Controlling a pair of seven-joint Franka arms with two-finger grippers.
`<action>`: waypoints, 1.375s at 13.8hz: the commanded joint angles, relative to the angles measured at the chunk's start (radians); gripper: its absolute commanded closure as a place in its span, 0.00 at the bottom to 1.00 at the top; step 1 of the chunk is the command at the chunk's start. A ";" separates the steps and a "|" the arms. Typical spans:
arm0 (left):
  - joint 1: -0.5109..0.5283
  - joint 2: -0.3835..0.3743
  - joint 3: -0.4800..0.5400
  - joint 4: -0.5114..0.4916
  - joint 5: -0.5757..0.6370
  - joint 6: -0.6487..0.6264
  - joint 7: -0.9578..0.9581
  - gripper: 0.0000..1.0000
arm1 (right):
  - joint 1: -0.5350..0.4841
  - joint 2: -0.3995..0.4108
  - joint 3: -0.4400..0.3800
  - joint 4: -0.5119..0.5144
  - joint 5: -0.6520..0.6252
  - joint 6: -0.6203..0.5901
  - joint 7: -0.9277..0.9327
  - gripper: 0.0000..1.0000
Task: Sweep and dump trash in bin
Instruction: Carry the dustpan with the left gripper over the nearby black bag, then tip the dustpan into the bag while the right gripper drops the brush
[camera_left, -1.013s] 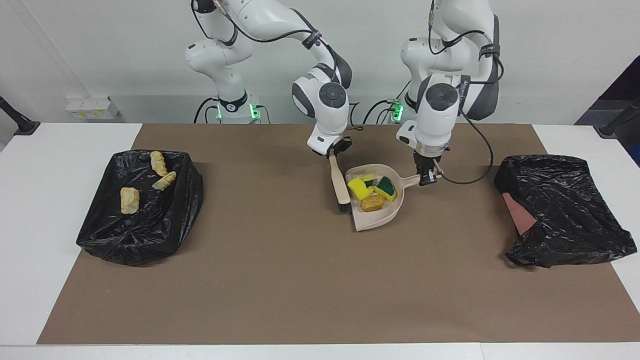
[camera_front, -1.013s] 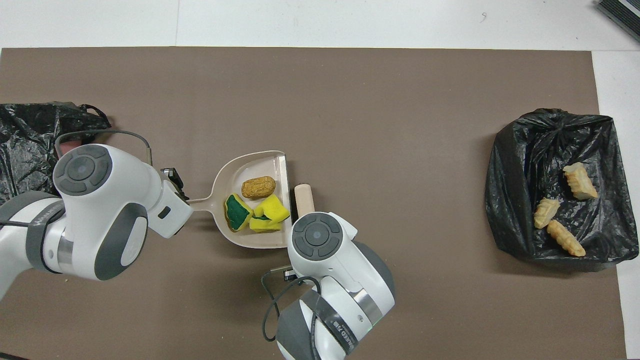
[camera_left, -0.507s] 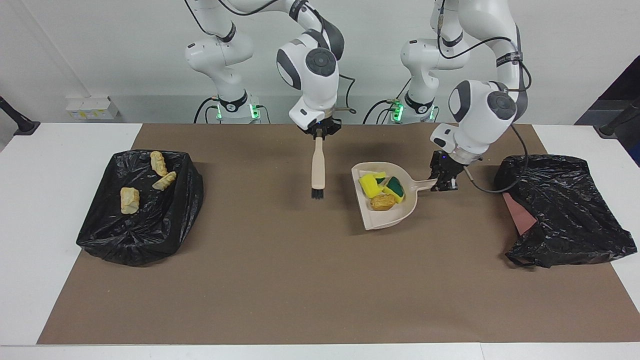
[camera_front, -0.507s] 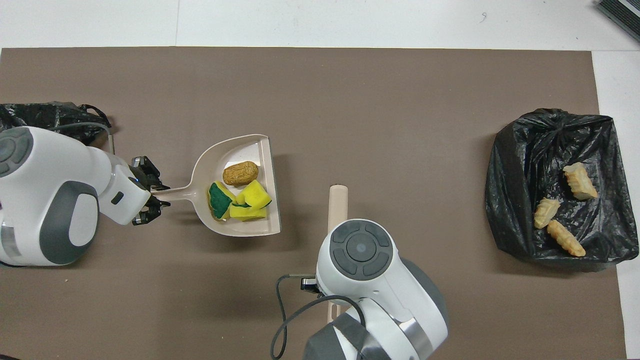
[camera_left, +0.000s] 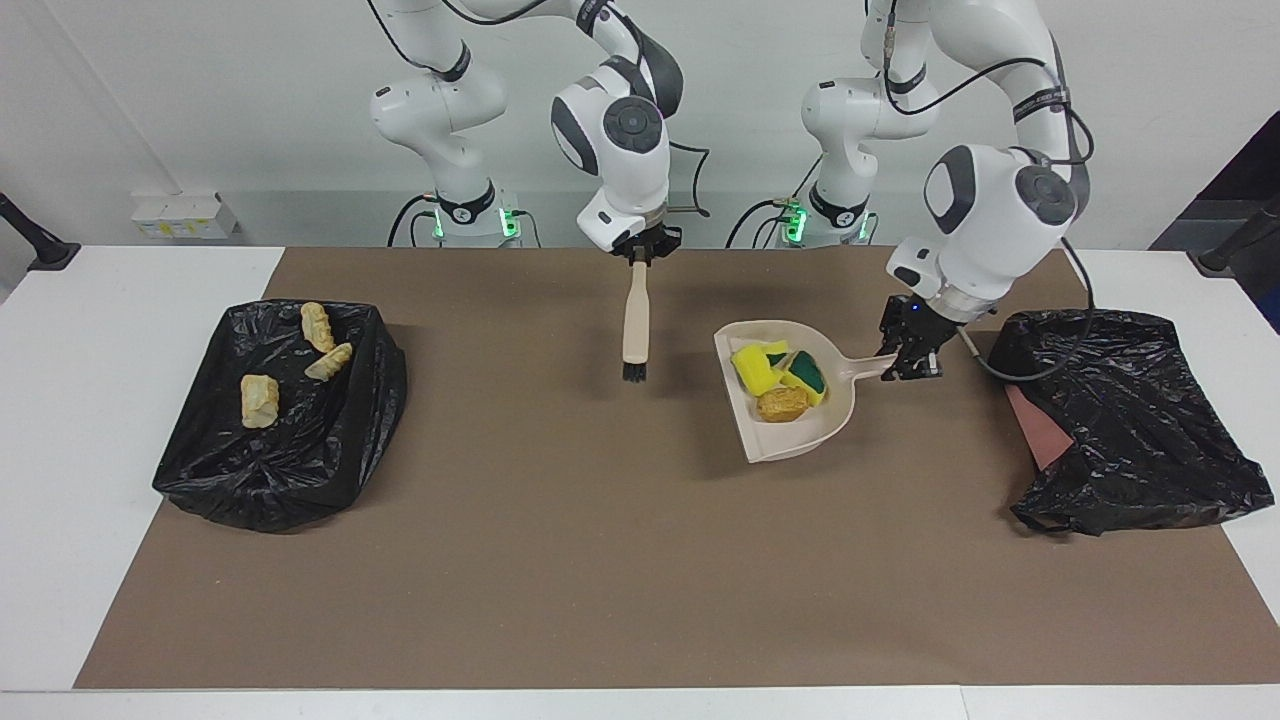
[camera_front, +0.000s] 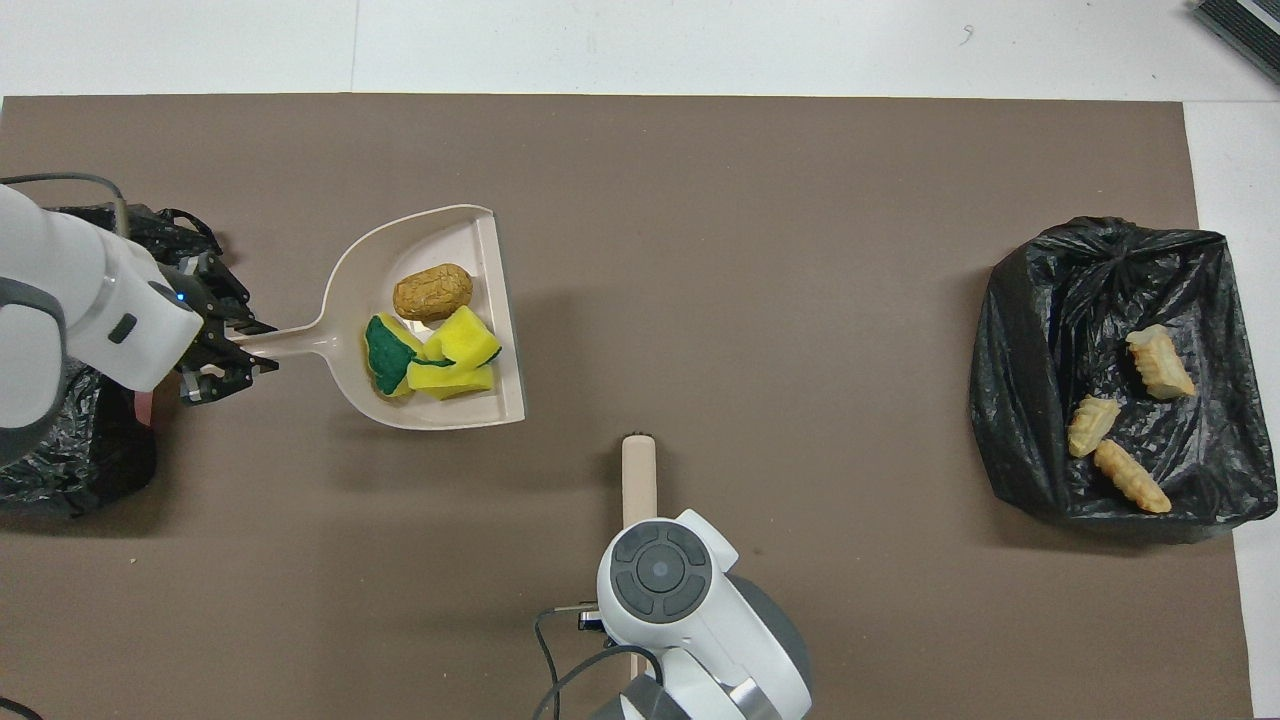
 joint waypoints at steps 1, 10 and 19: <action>0.047 0.051 -0.005 0.131 0.007 -0.093 0.019 1.00 | 0.003 -0.043 -0.001 -0.046 0.010 0.020 -0.053 0.94; 0.308 0.081 -0.003 0.245 0.099 -0.166 0.274 1.00 | -0.083 -0.016 -0.008 0.110 -0.092 0.014 -0.053 0.00; 0.532 0.223 0.018 0.515 0.287 -0.208 0.345 1.00 | -0.307 -0.045 -0.103 0.305 -0.333 -0.042 -0.128 0.00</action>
